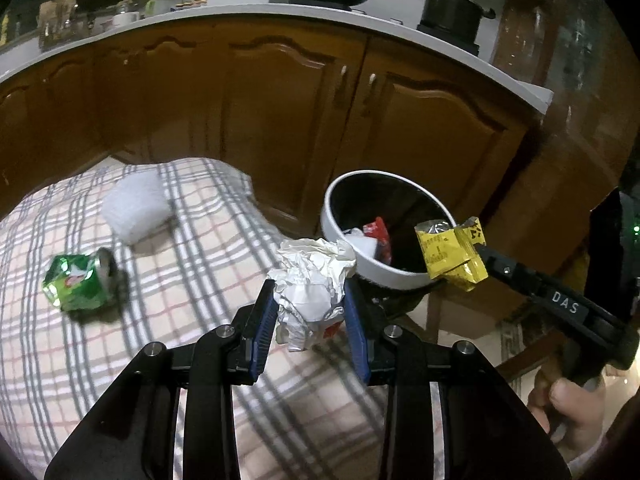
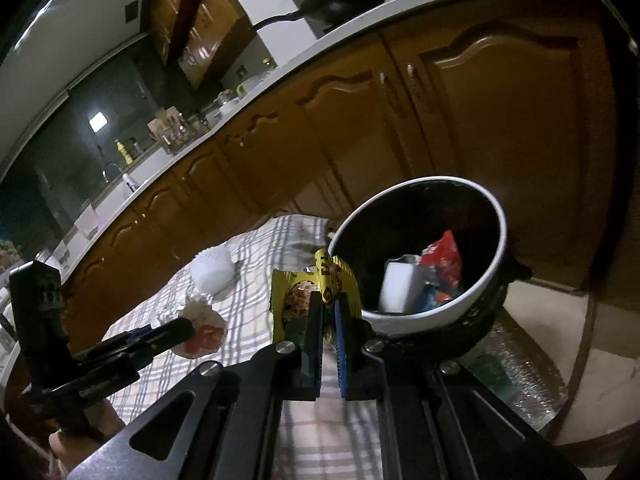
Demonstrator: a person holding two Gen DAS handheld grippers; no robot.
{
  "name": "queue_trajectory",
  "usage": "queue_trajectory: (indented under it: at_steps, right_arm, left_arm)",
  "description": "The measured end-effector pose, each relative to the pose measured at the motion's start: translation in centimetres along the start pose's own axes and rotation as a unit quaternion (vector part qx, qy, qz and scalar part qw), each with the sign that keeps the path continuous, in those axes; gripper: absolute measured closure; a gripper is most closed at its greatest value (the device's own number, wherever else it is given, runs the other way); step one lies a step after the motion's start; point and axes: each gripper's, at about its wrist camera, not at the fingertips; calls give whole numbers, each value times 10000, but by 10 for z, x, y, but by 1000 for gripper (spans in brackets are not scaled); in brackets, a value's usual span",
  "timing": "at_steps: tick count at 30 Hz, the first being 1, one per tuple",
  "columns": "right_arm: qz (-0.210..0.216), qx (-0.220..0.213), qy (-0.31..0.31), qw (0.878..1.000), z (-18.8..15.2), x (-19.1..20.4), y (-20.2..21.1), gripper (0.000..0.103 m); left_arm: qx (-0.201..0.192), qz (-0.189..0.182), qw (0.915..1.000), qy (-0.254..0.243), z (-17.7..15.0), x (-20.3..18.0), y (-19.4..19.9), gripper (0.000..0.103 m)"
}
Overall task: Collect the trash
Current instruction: 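Carry the foil in the left tool and yellow bag in the right tool over the bin, then open both tools to drop the foil and yellow bag into the bin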
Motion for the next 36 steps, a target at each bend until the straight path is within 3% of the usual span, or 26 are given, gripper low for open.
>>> queue_trajectory:
  at_steps: [15, 36]
  right_arm:
    - [-383, -140, -44, 9992, 21, -37, -4, 98]
    - [-807, 56, 54, 9967, 50, -68, -39, 98]
  left_arm:
    - [86, -261, 9992, -280, 33, -44, -42, 72]
    - [518, -272, 9973, -445, 60, -62, -116, 71]
Point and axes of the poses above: each gripper's, at about its wrist camera, not at the fingertips, and y roughly against the way its jaws point, x to its left, z to its top, and after that the axes turned 5 degrees about -z, right-handed
